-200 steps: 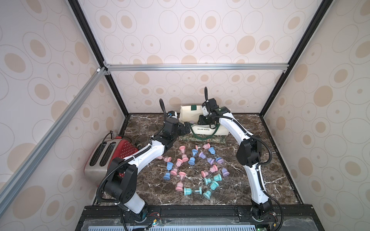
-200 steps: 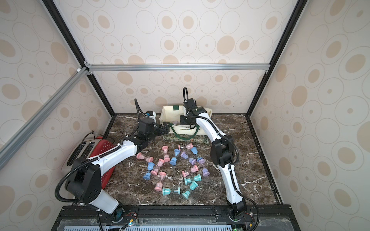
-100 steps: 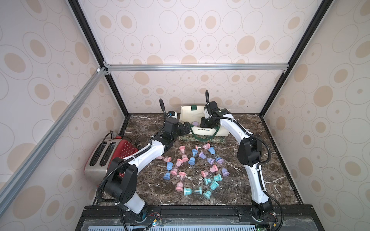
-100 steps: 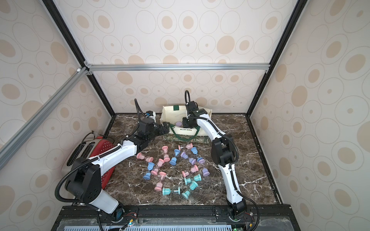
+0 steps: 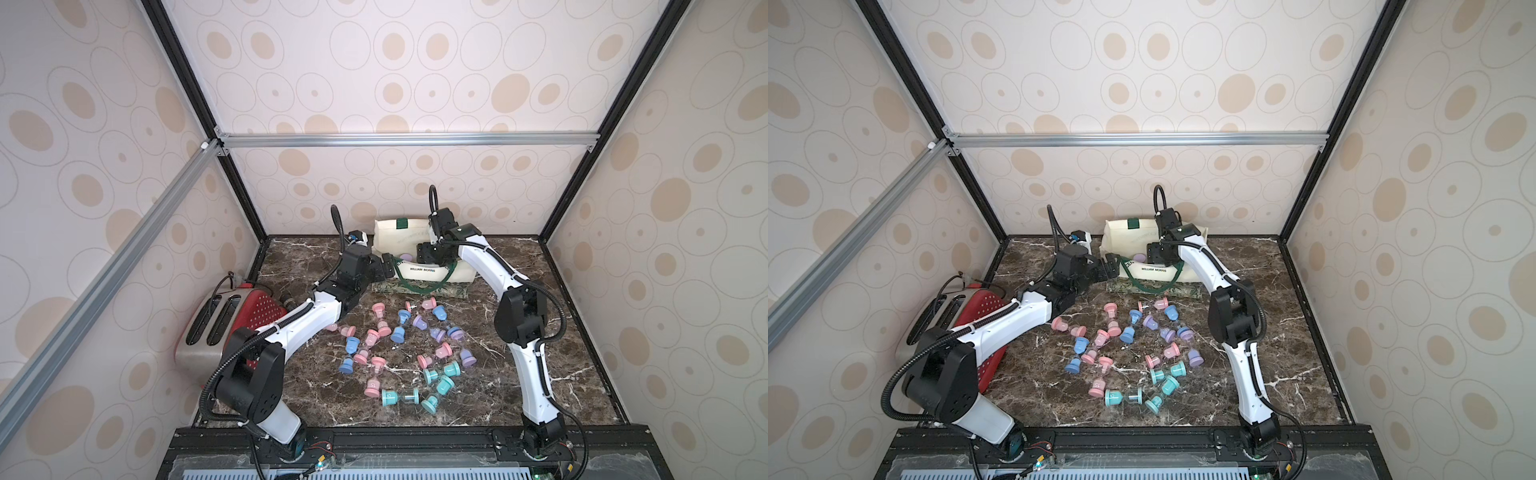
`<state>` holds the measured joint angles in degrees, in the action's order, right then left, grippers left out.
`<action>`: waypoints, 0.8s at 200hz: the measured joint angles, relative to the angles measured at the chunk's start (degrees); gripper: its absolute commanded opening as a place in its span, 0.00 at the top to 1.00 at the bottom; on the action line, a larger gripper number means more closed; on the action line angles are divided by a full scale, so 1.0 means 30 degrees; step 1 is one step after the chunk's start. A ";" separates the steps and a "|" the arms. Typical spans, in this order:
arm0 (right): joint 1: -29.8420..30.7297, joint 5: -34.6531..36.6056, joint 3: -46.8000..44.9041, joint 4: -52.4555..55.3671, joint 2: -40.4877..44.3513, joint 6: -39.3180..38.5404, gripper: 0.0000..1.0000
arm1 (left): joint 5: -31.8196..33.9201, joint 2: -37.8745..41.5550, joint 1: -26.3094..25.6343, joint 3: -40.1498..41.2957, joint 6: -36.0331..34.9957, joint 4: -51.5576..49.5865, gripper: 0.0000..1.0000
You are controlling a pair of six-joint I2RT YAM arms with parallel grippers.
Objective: Put the hourglass into the canvas bag
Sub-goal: Place the hourglass in the canvas bag.
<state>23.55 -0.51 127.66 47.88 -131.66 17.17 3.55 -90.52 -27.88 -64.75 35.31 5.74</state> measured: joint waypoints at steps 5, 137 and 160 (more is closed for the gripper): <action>0.0000 0.0000 0.0000 0.0051 0.0153 0.0022 0.14 | -0.0007 0.0015 0.0000 -0.0022 0.0000 -0.0066 0.03; 0.0787 -0.0991 -0.2390 0.0270 0.6244 -0.0401 0.10 | -0.1013 0.2659 0.0000 -0.0124 -0.0015 -0.1297 0.03; 0.1362 -0.0918 -0.4146 0.0262 0.7796 -0.0488 0.09 | -0.1399 0.3577 0.0000 0.0270 -0.0036 -0.1421 0.03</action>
<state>27.64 -3.27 115.22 48.66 -108.27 15.70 -0.64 -79.79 -27.88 -63.94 35.20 1.48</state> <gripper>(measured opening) 0.904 0.975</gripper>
